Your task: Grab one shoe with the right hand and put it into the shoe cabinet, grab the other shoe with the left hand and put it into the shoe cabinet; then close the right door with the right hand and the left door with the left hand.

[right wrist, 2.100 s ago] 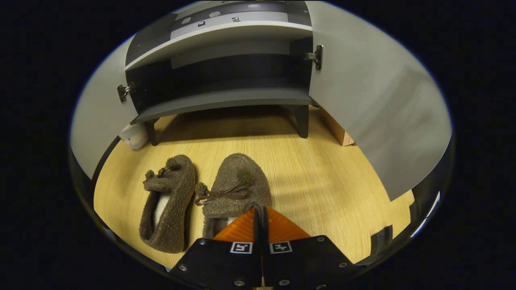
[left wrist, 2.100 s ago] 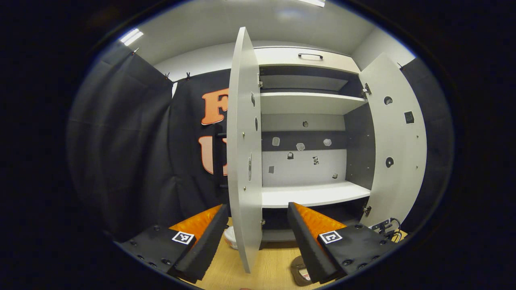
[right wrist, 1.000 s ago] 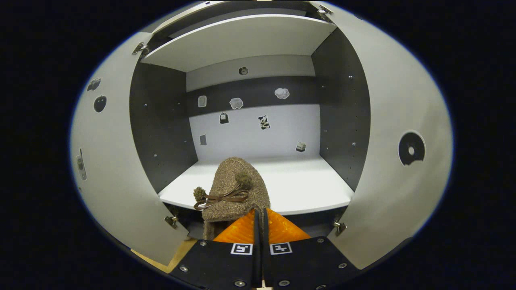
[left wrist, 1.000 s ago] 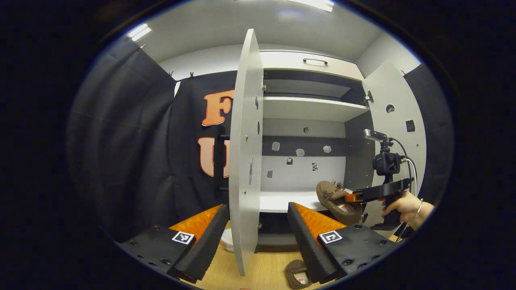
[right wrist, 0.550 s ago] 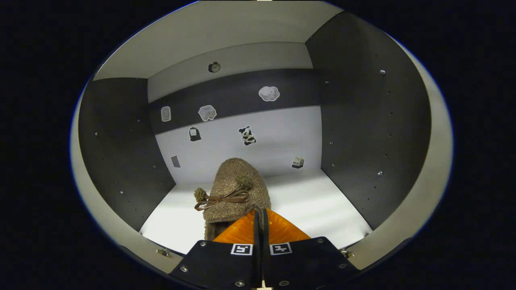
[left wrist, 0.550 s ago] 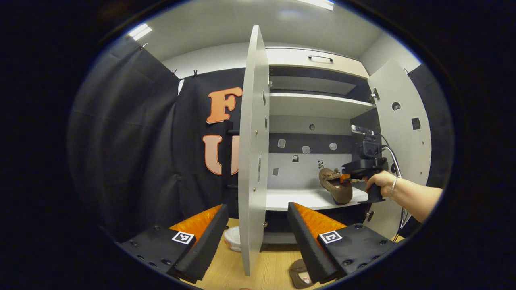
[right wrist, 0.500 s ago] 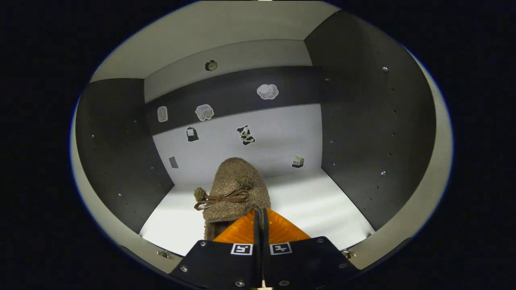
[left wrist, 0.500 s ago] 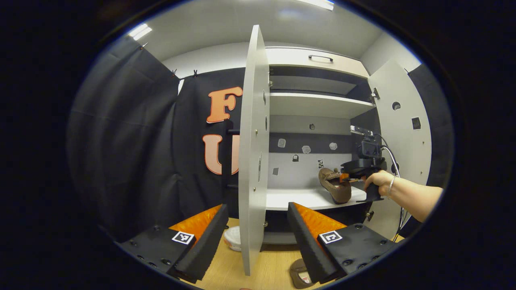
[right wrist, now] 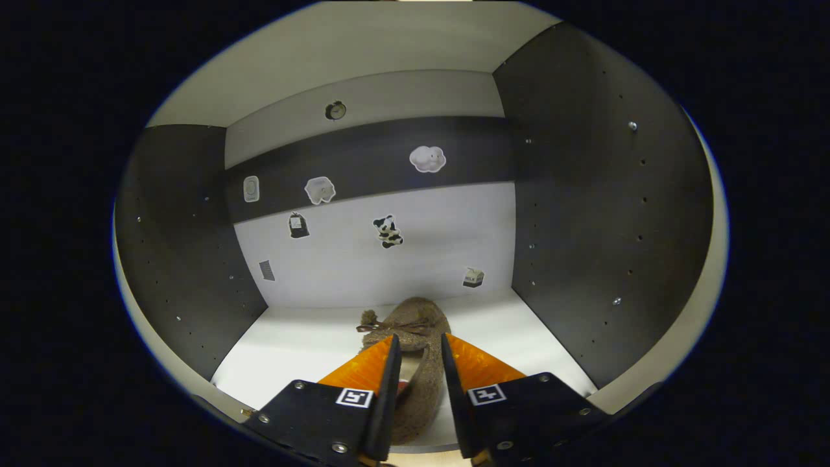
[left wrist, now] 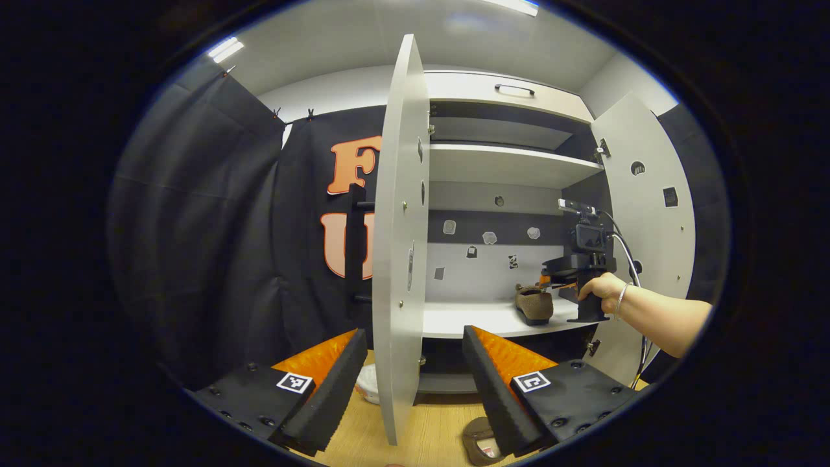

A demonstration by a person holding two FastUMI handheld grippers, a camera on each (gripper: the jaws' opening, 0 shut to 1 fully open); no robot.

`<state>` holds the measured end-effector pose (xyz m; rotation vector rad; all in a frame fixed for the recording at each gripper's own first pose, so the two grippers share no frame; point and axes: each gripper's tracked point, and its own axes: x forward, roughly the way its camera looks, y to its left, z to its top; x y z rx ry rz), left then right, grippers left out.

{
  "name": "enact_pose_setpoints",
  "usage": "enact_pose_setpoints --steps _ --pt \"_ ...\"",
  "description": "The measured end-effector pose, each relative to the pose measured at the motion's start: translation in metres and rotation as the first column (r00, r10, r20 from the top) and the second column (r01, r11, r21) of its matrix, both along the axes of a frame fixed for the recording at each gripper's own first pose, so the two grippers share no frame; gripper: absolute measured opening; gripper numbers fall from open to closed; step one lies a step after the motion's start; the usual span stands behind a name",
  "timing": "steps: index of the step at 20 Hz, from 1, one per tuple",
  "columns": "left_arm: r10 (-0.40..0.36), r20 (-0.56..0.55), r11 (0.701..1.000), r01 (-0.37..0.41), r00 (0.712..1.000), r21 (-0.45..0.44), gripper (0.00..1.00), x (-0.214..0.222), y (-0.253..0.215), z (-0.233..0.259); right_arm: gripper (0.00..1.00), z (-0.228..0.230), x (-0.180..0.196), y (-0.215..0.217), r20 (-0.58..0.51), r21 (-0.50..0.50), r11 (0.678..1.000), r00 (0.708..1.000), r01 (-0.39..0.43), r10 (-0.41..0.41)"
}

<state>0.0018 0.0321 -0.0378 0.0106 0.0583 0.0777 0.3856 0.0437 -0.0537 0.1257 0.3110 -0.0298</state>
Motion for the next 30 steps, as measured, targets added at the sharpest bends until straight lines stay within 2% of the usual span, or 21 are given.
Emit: enact_pose_setpoints --steps 3,7,8,13,17,19,21,22,24,26,29,30 --pt "-0.023 -0.019 1.0 0.023 1.0 0.001 0.97 0.005 -0.013 -0.01 0.69 0.014 -0.035 0.0 0.063 -0.033 0.999 0.998 -0.012 0.014" --pt "-0.018 -0.014 0.999 0.018 1.0 0.029 0.97 0.004 -0.021 -0.015 0.9 0.027 -0.091 0.0 0.132 -0.047 0.998 0.99 -0.035 0.041" --pt "-0.036 -0.024 0.999 0.036 0.999 0.008 0.94 0.003 -0.028 -0.02 0.92 0.031 -0.105 -0.001 0.147 -0.048 0.998 0.988 -0.038 0.045" --pt "-0.085 -0.075 0.996 0.084 0.994 -0.016 0.97 -0.003 -0.054 -0.053 0.92 0.039 -0.174 -0.015 0.215 -0.069 0.997 0.976 -0.027 0.041" --pt "-0.128 -0.174 0.992 0.123 0.976 -0.039 0.99 -0.004 -0.078 -0.108 0.92 0.035 -0.227 -0.028 0.234 -0.087 0.996 0.972 -0.016 0.036" --pt "-0.133 -0.236 0.991 0.125 0.963 -0.05 0.97 -0.005 -0.085 -0.143 0.92 0.028 -0.248 -0.037 0.231 -0.099 0.995 0.972 -0.005 0.028" --pt "-0.13 -0.321 0.991 0.122 0.938 -0.045 0.99 -0.007 -0.087 -0.183 0.92 0.021 -0.267 -0.044 0.226 -0.106 0.994 0.974 0.006 0.018" --pt "-0.133 -0.359 0.991 0.125 0.924 -0.047 0.97 -0.008 -0.088 -0.203 0.92 0.018 -0.275 -0.048 0.225 -0.106 0.994 0.974 0.012 0.013" --pt "-0.144 -0.444 0.99 0.133 0.885 -0.054 0.99 -0.011 -0.093 -0.245 0.92 0.009 -0.29 -0.057 0.209 -0.1 0.995 0.978 0.027 -0.006" --pt "-0.154 -0.522 0.988 0.14 0.839 -0.066 0.98 -0.016 -0.099 -0.285 0.92 0.005 -0.304 -0.062 0.201 -0.09 0.995 0.979 0.032 -0.013" --pt "-0.159 -0.636 0.987 0.124 0.755 -0.1 0.98 -0.026 -0.101 -0.339 0.92 0.002 -0.321 -0.075 0.195 -0.084 0.995 0.98 0.054 -0.036" --pt "-0.157 -0.657 0.988 0.12 0.737 -0.102 0.98 -0.027 -0.1 -0.351 0.92 0.001 -0.325 -0.08 0.192 -0.086 0.994 0.98 0.065 -0.047"
